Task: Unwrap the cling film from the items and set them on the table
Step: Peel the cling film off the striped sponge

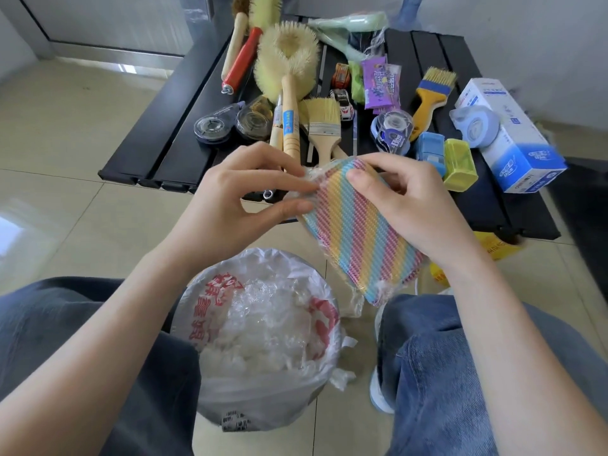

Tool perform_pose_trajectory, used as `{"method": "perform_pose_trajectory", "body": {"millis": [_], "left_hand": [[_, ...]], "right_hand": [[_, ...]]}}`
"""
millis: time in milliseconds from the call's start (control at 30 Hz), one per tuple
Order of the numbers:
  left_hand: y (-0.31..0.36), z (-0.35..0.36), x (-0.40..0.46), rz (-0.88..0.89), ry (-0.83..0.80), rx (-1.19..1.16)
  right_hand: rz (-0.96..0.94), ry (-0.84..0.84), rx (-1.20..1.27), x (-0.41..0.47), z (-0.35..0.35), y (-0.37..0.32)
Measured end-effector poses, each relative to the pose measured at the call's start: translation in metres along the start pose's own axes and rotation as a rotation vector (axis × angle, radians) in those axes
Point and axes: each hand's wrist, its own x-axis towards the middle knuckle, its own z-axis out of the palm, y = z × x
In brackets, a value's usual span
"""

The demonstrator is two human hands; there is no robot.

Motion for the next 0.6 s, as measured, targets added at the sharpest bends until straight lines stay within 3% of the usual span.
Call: {"method": "perform_pose_trajectory", "body": {"millis": [167,433,500,600], "left_hand": [[0.000,0.000,0.000,-0.038,0.035,-0.074],[-0.002,0.009,-0.003,0.051,0.038,0.137],[0.000,0.011,-0.004,0.005,0.069,0.084],[0.004,0.009,-0.002,-0.202,0.199,-0.113]], "right_hand": [[-0.001,-0.022,-0.001,-0.001,-0.002,0.000],[0.015,-0.067,0.004,0.000,-0.001,0.000],[0.012,-0.088,0.009,0.000,-0.002,0.000],[-0.004,-0.062,0.035,0.000,-0.006,-0.001]]}}
